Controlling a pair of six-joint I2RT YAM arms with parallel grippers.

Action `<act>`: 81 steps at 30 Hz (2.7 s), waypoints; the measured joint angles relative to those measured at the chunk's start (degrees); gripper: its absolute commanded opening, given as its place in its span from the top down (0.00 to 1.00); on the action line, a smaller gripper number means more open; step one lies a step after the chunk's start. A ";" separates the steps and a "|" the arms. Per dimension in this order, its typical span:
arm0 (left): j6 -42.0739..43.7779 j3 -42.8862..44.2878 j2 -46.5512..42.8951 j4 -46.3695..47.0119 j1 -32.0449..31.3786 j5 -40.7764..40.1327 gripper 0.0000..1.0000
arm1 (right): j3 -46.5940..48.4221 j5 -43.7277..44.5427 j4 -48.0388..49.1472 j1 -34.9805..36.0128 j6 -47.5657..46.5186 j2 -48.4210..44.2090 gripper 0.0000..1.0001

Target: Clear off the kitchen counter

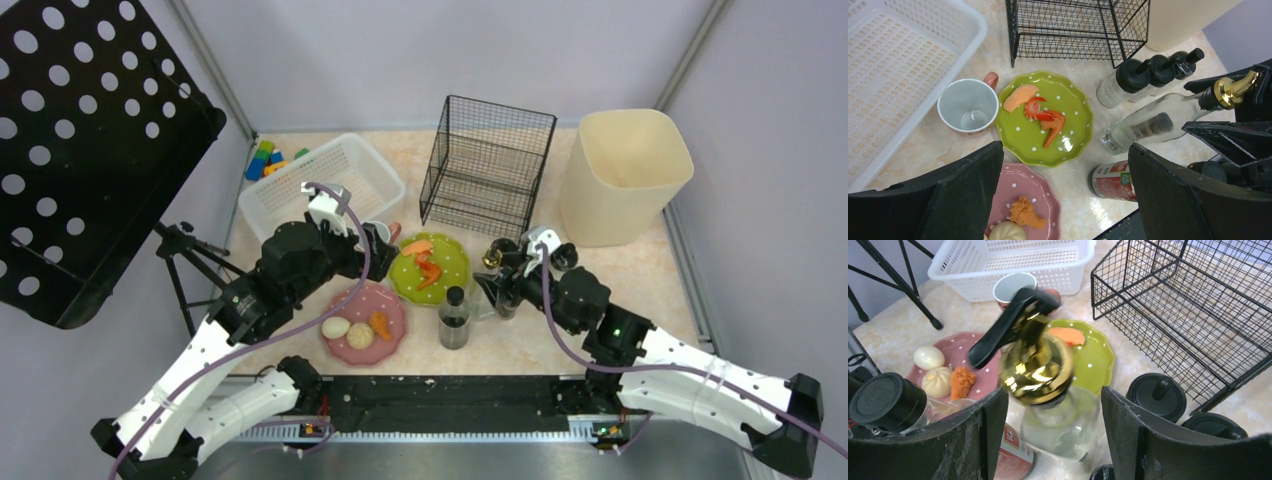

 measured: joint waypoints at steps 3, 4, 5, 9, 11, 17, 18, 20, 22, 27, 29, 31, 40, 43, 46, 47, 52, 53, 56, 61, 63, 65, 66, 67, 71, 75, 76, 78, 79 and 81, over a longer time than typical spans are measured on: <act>0.00 -0.13 0.02 0.02 0.00 0.00 0.01 | -2.51 0.04 3.45 0.61 -0.76 -1.22 0.38; 0.02 -0.20 0.02 0.04 0.00 0.00 0.01 | -3.17 0.07 4.35 0.66 -0.98 -1.60 0.39; 0.02 -0.26 0.02 0.04 0.00 0.00 0.01 | -3.54 0.09 5.05 0.70 -1.22 -1.79 0.41; 0.04 -0.39 0.02 0.04 0.00 0.00 0.01 | -4.96 0.07 8.79 0.90 -1.88 -2.21 0.42; 0.04 -0.42 0.02 0.02 0.00 0.00 0.01 | -5.62 0.09 10.19 0.92 -2.16 -2.36 0.44; 0.04 -0.55 0.00 0.04 0.00 0.02 0.01 | -6.29 0.11 12.94 0.92 -2.82 -2.14 0.56; 0.04 -0.63 0.02 0.02 0.00 0.02 0.01 | -6.29 0.17 13.62 0.92 -2.86 -1.92 0.59; 0.04 -0.74 0.00 -0.02 0.00 0.02 0.01 | -6.38 0.28 14.36 0.92 -3.28 -1.62 0.64; 0.02 -0.74 -0.09 -0.02 0.00 0.02 0.02 | -6.67 0.59 15.23 0.98 -3.85 -1.44 0.68; -0.02 -0.76 -2.62 -1.14 0.00 -0.76 0.03 | -6.69 1.31 16.63 1.03 -4.72 -0.44 0.90; -0.02 -0.76 -5.22 -1.44 0.00 -1.68 0.03 | -6.69 1.51 17.05 1.03 -4.76 -0.07 1.00; -0.02 -0.83 -9.20 -1.46 0.00 -2.89 0.03 | -6.69 1.64 17.16 1.03 -4.83 -0.02 1.00; 0.98 -0.87 -24.57 -0.87 0.00 -10.58 0.04 | -6.12 1.70 16.11 1.05 -5.97 -0.04 1.00; 1.70 -2.29 -26.49 -0.11 0.00 -11.45 0.05 | -4.55 1.64 13.05 1.36 -6.47 0.00 1.00; 2.27 -4.96 -28.28 0.31 0.00 -11.43 0.05 | -3.08 1.49 10.38 1.68 -6.86 0.09 1.00; 2.56 -5.92 -29.03 0.31 0.00 -11.37 0.05 | -2.58 1.42 9.49 1.73 -6.95 0.15 1.00; 3.52 -8.46 -32.70 0.79 0.00 -10.84 0.05 | 0.09 1.33 5.92 1.79 -7.91 0.42 1.00; 3.69 -8.66 -33.31 1.07 0.00 -10.67 0.05 | 0.85 1.33 5.27 1.79 -8.20 0.42 1.00; 4.20 -8.90 -33.97 2.03 0.00 -10.05 0.05 | 3.21 1.33 4.00 1.79 -8.76 0.39 1.00; 4.76 -9.44 -33.99 2.82 0.00 -9.22 0.05 | 6.34 1.27 3.76 1.99 -10.34 0.42 1.00; 4.94 -9.66 -33.99 2.80 0.00 -8.98 0.05 | 7.45 1.25 3.65 2.03 -10.95 0.46 1.00; 5.14 -9.75 -33.97 2.80 0.00 -8.79 0.05 | 8.63 1.31 3.56 2.03 -11.76 0.72 1.00; 5.20 -9.75 -33.97 2.82 0.00 -8.76 0.05 | 9.40 1.33 3.23 2.03 -12.17 0.92 1.00; 5.38 -9.75 -33.97 2.82 0.00 -8.74 0.05 | 9.99 1.33 3.04 2.03 -12.55 1.07 1.00; 5.77 -9.77 -33.97 2.80 0.00 -8.52 0.05 | 12.92 1.40 1.81 2.03 -14.21 1.99 1.00; 5.86 -9.77 -33.97 2.80 0.00 -8.22 0.06 | 16.35 1.46 1.36 2.03 -15.37 3.10 1.00; 5.88 -9.79 -33.97 2.80 0.00 -8.15 0.06 | 17.27 1.53 1.40 2.03 -15.67 3.45 1.00; 5.97 -9.84 -33.97 2.78 0.00 -8.07 0.06 | 19.23 1.86 1.55 2.03 -16.37 4.42 1.00; 5.97 -9.88 -33.97 2.80 0.00 -7.96 0.06 | 20.09 2.10 1.62 2.03 -16.72 4.94 1.00; 5.97 -9.97 -33.97 2.75 0.00 -7.74 0.06 | 21.75 2.67 1.84 2.03 -17.55 6.03 1.00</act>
